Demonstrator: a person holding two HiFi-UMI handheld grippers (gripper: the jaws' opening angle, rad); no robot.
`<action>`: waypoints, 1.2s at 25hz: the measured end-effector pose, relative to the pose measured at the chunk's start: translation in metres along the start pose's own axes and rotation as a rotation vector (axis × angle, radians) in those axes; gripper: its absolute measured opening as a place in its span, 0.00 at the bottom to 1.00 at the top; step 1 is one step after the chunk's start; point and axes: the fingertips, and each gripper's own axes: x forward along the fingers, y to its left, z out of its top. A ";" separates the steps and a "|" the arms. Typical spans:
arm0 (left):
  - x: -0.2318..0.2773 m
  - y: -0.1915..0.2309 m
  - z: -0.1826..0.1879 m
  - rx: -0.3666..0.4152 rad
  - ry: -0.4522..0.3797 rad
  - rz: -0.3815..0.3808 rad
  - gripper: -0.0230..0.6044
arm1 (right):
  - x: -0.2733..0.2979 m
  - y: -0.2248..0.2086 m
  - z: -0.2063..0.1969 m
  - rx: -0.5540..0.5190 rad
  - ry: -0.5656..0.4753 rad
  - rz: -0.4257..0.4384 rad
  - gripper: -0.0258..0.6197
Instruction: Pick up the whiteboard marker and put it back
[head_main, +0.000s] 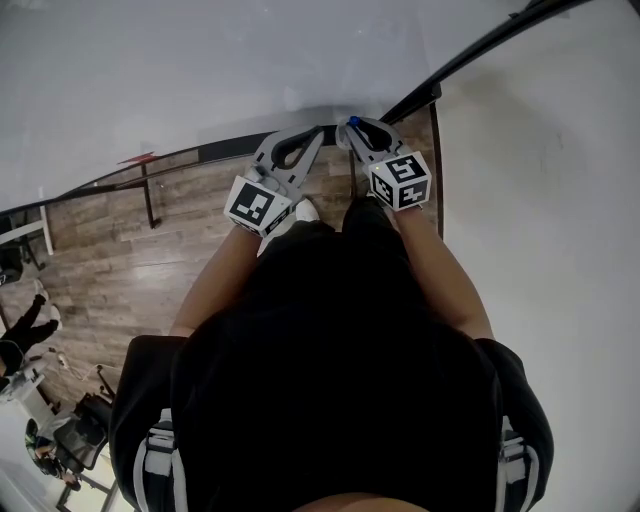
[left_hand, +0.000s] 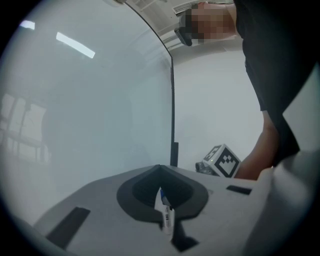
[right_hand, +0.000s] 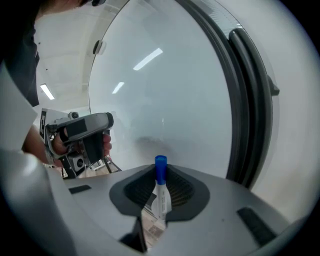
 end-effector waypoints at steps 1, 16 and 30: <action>0.001 -0.002 0.003 0.000 -0.005 -0.004 0.04 | -0.004 0.000 0.004 -0.007 -0.011 -0.003 0.13; 0.006 -0.025 0.022 0.026 -0.018 -0.042 0.04 | -0.053 0.002 0.049 -0.068 -0.136 -0.040 0.13; -0.011 -0.036 0.054 0.027 -0.019 -0.087 0.04 | -0.102 0.048 0.108 -0.134 -0.229 0.017 0.13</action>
